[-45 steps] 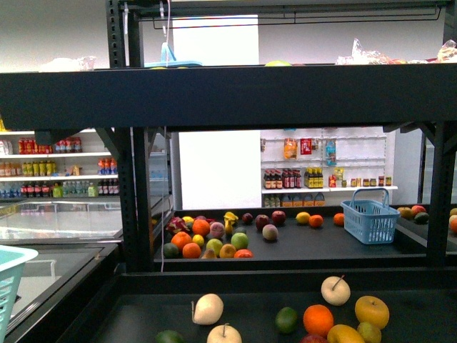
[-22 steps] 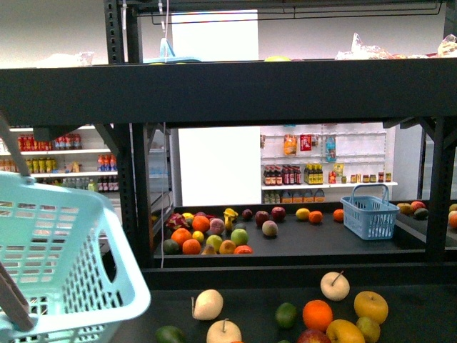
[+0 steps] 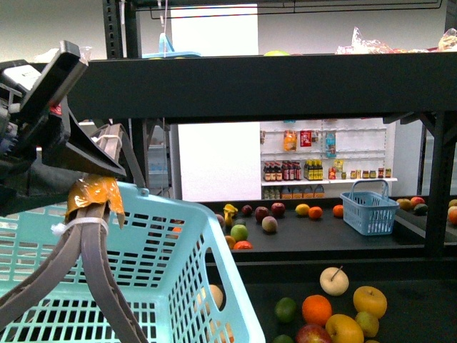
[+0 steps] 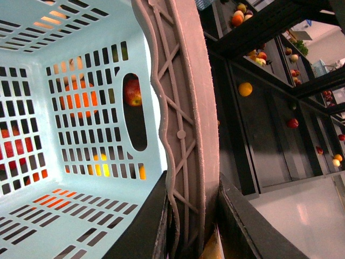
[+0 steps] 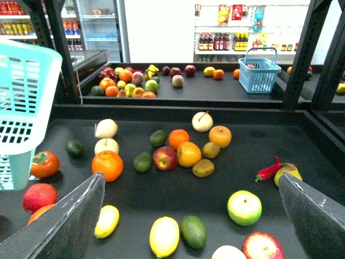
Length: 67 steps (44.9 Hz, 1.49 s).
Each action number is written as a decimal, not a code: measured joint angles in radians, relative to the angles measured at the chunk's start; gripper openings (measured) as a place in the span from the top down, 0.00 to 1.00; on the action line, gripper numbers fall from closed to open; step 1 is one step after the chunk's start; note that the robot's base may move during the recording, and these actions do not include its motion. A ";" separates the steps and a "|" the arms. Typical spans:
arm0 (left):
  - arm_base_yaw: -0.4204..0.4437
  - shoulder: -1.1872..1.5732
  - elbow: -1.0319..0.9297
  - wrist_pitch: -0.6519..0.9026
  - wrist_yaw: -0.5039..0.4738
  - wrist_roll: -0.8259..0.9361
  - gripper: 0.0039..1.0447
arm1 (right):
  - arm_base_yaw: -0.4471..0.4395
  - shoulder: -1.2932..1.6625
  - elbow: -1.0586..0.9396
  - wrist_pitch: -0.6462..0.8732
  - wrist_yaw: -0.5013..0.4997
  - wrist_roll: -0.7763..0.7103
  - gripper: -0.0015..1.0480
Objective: Pick lemon from shelf
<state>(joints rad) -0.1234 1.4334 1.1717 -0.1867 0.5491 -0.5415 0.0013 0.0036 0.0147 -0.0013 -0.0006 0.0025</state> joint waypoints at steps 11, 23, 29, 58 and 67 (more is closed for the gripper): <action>-0.032 0.043 0.000 0.031 0.001 0.002 0.81 | 0.000 0.000 0.000 0.000 0.000 0.000 0.07; -0.035 0.043 0.000 0.031 0.001 0.003 0.81 | 0.000 0.000 0.000 0.000 0.000 0.000 0.07; -0.035 0.043 0.000 0.031 0.000 0.005 0.82 | 0.030 0.043 0.019 -0.049 0.112 0.032 0.07; -0.036 0.045 0.000 0.032 0.001 0.014 0.82 | -0.026 1.794 0.805 0.225 -0.008 0.047 0.07; -0.036 0.045 0.000 0.032 0.001 0.014 0.82 | 0.019 2.033 0.901 0.249 0.014 0.038 0.07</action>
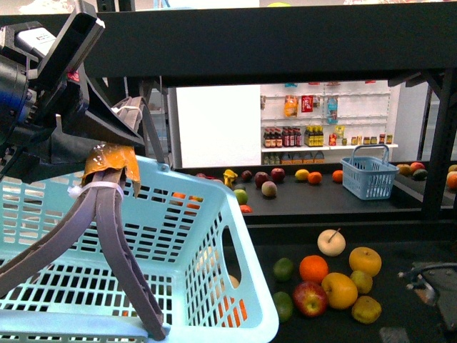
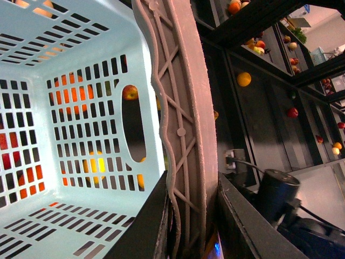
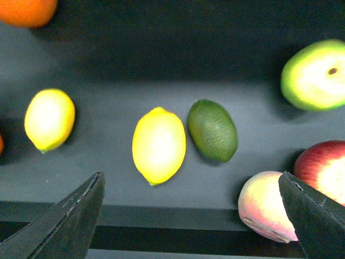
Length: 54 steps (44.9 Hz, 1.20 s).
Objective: Pick lemon from shelf
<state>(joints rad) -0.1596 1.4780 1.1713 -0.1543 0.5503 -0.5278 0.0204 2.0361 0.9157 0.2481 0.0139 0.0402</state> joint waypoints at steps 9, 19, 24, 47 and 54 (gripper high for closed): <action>0.000 0.000 0.000 0.000 0.000 0.000 0.82 | 0.038 0.245 0.108 0.048 0.019 0.008 0.07; 0.000 0.000 0.000 0.000 0.000 0.000 0.82 | 0.053 0.381 0.188 0.064 0.035 0.008 0.07; 0.000 0.000 0.000 0.000 0.000 0.000 0.82 | 0.061 0.415 0.213 0.064 0.035 0.008 0.07; 0.000 0.000 0.000 0.000 0.000 0.000 0.82 | 0.087 0.512 0.306 0.063 0.072 -0.003 0.07; 0.000 0.000 0.000 0.000 0.000 0.000 0.82 | 0.087 0.522 0.322 0.062 0.080 -0.004 0.23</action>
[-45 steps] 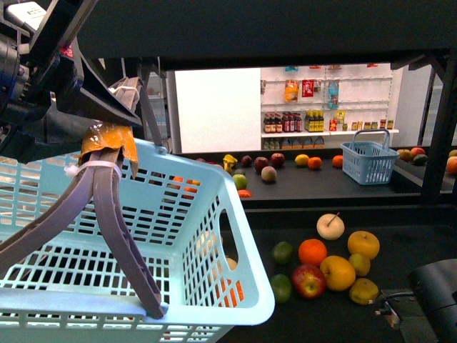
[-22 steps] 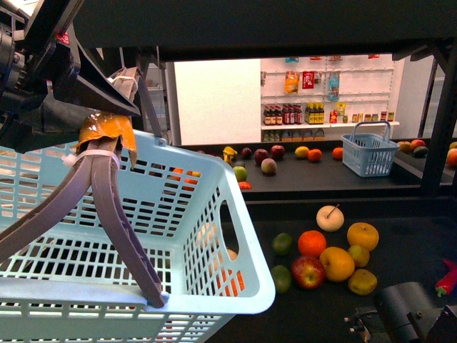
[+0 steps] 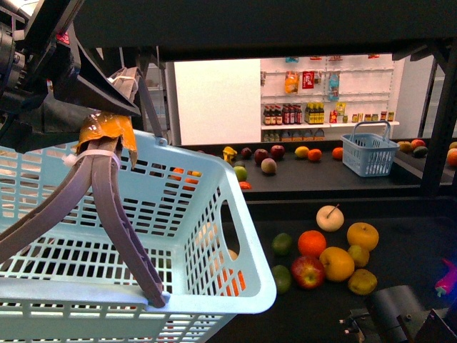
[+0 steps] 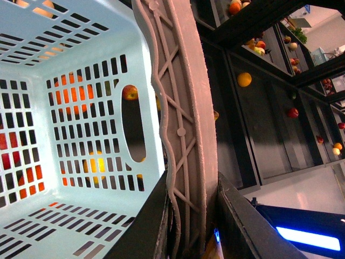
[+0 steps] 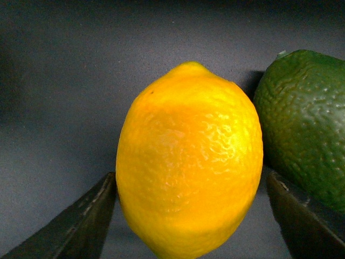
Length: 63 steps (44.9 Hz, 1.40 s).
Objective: Pick lemon from shelf
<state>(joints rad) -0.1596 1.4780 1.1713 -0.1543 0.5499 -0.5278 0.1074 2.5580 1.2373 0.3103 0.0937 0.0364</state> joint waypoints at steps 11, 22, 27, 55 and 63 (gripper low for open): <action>0.000 0.000 0.000 0.000 0.000 0.000 0.82 | 0.000 0.000 0.002 0.002 0.001 0.000 0.40; 0.000 0.000 0.000 0.000 0.000 0.000 0.82 | -0.018 -0.130 -0.082 -0.002 0.016 -0.015 0.40; 0.000 0.000 0.000 0.000 0.000 0.000 0.82 | -0.039 -0.280 -0.120 -0.017 0.016 -0.031 0.40; 0.000 0.000 0.000 0.000 0.000 0.000 0.82 | 0.174 -0.877 0.047 -0.322 -0.135 0.010 0.41; 0.000 0.000 0.000 0.000 0.000 0.000 0.82 | 0.267 -0.853 0.137 -0.359 -0.139 0.039 0.41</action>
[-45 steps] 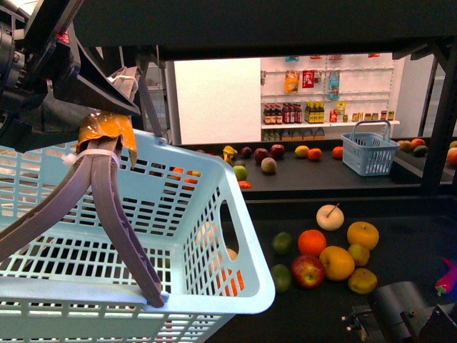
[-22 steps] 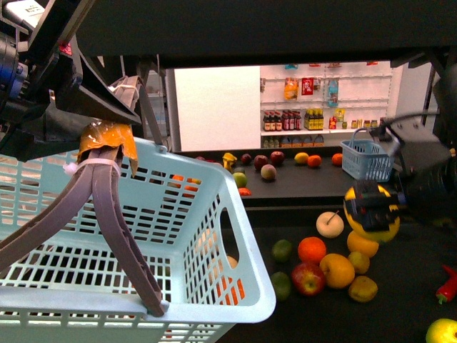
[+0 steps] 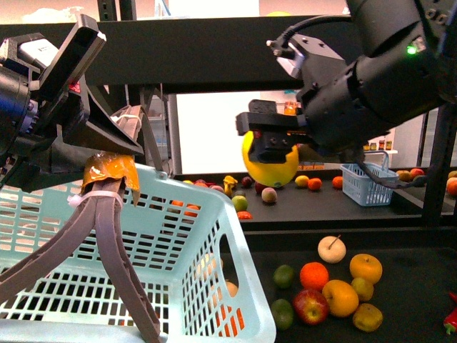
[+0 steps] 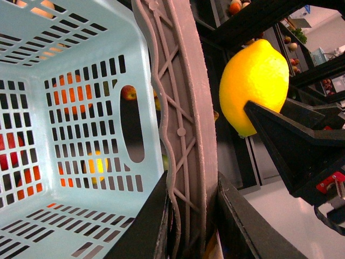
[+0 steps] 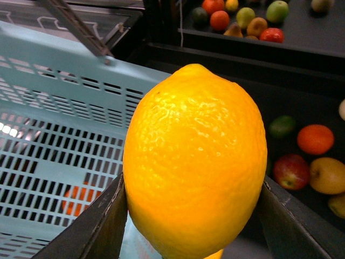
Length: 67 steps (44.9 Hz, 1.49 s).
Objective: Pick lemon from shelf
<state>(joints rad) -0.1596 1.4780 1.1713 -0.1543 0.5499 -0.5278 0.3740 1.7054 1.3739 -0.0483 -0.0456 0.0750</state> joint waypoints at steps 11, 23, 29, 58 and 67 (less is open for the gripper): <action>0.000 0.000 0.000 0.000 0.000 0.000 0.82 | 0.118 0.085 0.040 0.000 0.009 0.034 0.41; 0.002 0.000 0.000 0.000 -0.009 0.003 0.82 | 0.179 0.150 0.064 0.004 0.045 0.036 0.41; 0.003 0.000 0.000 0.000 -0.016 0.008 0.82 | 0.184 0.163 0.064 0.018 0.050 0.033 0.23; 0.002 0.001 -0.005 0.001 -0.002 0.000 0.83 | -0.006 -0.083 -0.183 0.205 0.076 0.023 0.07; 0.002 0.001 -0.005 0.001 0.000 0.000 0.83 | -0.129 -0.172 -0.349 0.316 0.066 -0.031 0.07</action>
<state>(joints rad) -0.1574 1.4788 1.1660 -0.1535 0.5503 -0.5282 0.2451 1.5337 1.0252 0.2680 0.0208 0.0437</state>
